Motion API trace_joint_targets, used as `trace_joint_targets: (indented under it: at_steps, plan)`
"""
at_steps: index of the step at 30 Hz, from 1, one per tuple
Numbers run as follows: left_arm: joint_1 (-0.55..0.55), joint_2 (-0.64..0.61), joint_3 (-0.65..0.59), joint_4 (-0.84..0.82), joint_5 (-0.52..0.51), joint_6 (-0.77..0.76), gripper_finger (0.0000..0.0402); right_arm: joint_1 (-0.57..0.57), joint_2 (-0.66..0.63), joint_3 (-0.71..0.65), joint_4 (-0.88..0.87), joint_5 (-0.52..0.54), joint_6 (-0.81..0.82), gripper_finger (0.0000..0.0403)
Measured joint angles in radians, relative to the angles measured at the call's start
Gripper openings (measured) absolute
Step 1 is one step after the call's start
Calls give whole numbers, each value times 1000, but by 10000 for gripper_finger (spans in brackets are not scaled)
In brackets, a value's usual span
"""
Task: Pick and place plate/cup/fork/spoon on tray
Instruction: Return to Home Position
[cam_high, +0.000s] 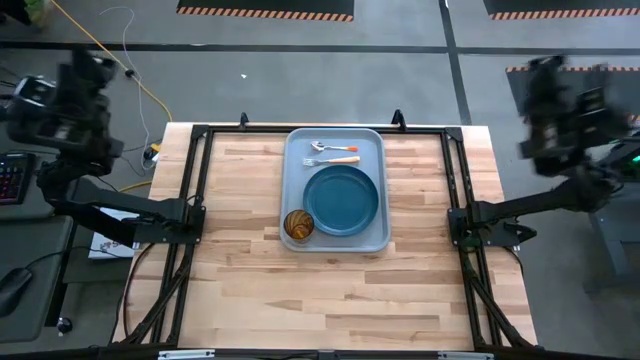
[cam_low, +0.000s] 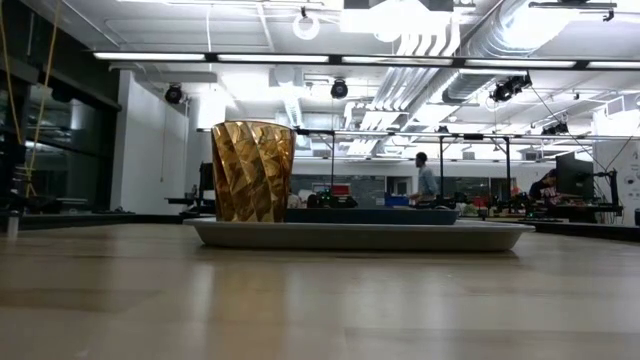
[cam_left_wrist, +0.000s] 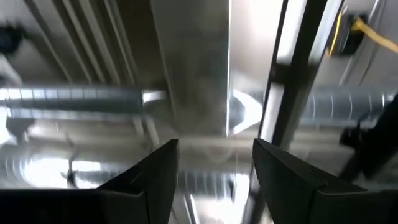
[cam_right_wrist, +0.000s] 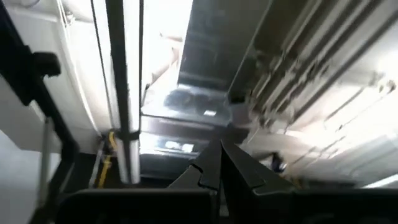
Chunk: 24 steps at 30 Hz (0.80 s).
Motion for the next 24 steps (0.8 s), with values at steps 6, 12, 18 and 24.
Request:
trace_joint_targets:
  at_steps: [6, 12, 18, 24]
  plan:
    - [0, -2, 0, 189, 0, 104, 195, 0, 56, 310, -248, 0, -131, 0]
    - [0, -24, -1, -78, 0, 116, 195, 0, 83, 481, -670, 24, -112, 0]
    - [0, -83, -1, -479, -13, 114, 179, 0, 86, 529, -1138, 93, 57, 0]
    - [0, -118, 0, -892, -73, 11, 50, 0, 98, 532, -1617, 150, 327, 0]
